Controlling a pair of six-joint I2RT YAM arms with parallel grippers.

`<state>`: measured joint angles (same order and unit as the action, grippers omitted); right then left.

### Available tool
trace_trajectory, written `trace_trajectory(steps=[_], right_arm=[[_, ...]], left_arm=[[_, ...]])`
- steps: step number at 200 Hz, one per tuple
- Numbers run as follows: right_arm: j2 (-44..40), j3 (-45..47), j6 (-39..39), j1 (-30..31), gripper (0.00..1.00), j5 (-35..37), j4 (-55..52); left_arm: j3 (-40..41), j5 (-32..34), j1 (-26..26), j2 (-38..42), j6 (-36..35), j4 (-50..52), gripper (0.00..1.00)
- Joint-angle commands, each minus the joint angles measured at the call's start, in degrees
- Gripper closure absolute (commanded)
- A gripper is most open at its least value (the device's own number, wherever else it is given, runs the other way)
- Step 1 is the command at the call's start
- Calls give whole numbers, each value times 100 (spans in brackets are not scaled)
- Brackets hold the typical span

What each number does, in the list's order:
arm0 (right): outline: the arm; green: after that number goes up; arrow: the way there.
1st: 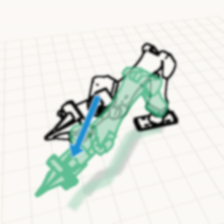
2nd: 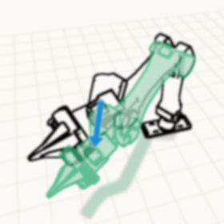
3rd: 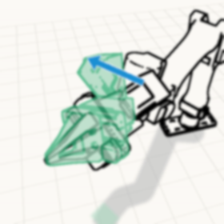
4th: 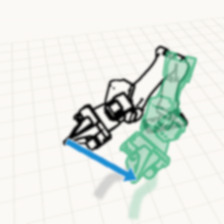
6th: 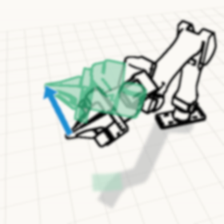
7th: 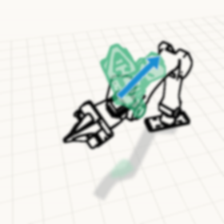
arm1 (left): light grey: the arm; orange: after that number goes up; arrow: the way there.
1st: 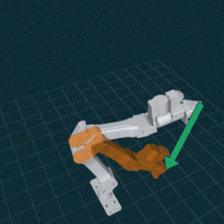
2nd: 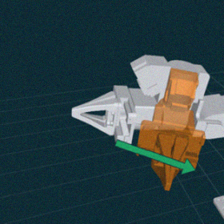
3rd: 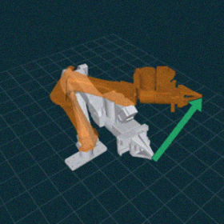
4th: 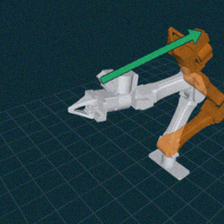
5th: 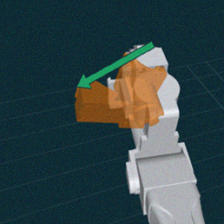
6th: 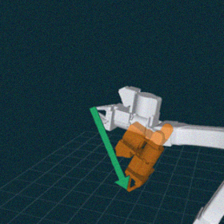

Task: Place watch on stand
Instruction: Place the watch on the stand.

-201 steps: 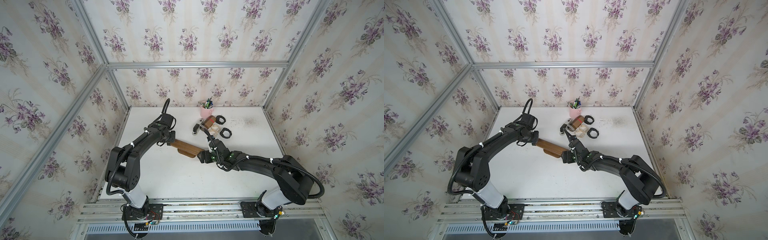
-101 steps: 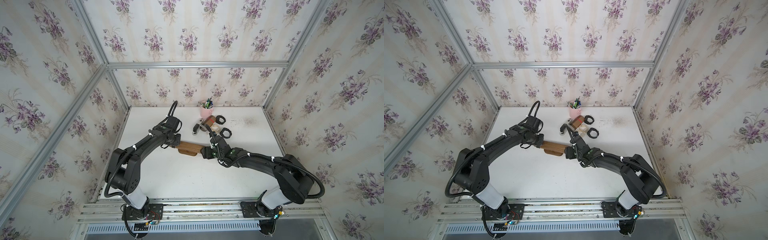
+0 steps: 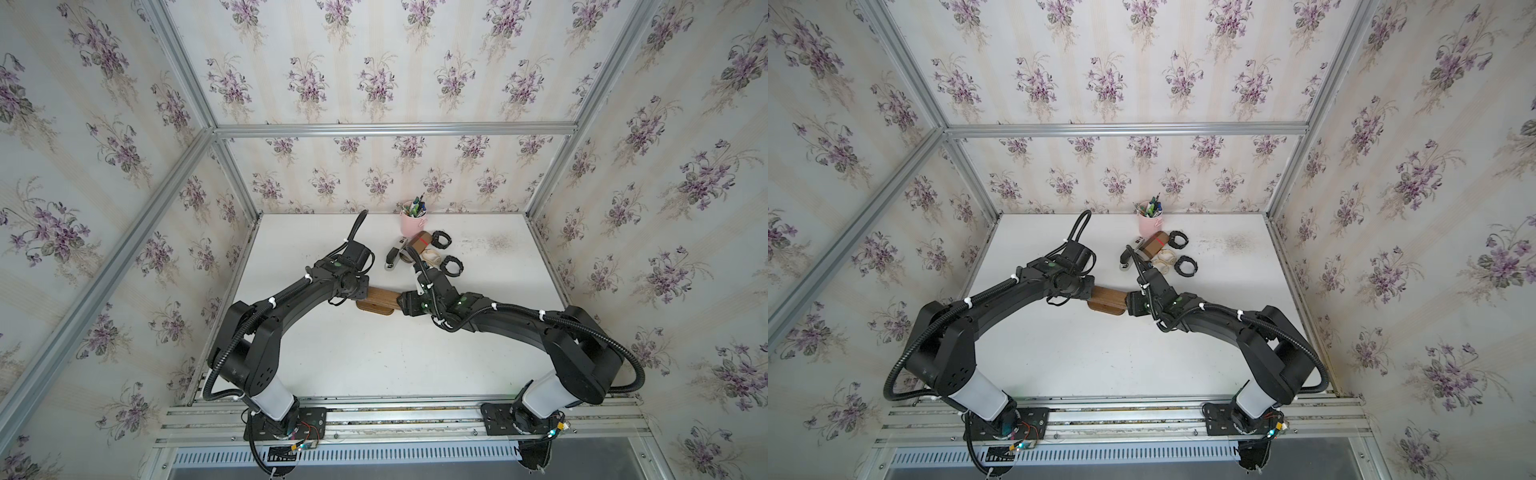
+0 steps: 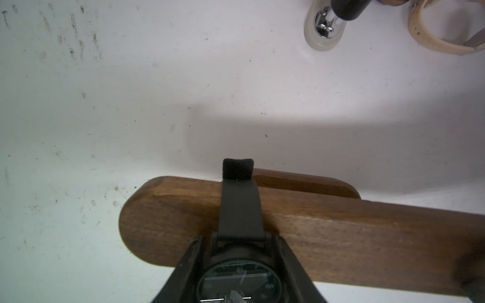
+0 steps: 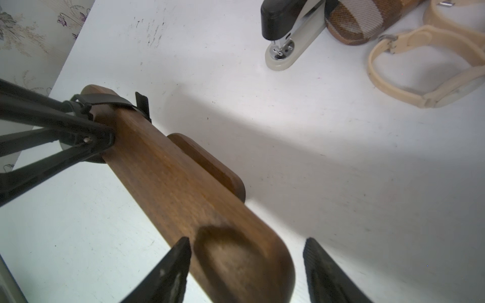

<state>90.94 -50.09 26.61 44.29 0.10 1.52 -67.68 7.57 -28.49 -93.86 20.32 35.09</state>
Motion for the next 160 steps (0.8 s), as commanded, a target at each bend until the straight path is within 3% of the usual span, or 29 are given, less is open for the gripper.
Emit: trace_trajectory(steps=[1, 66, 160], right_arm=[[44, -63, -52, -4, 32, -58, 110], [136, -183, -126, -41, 32, 42, 85], [30, -107, -155, -88, 30, 95, 52]], left_arm=[[10, -84, -82, -18, 243, -19, 58], [-107, -81, -408, -154, 246, -30, 54], [-147, -72, -447, -143, 194, -42, 47]])
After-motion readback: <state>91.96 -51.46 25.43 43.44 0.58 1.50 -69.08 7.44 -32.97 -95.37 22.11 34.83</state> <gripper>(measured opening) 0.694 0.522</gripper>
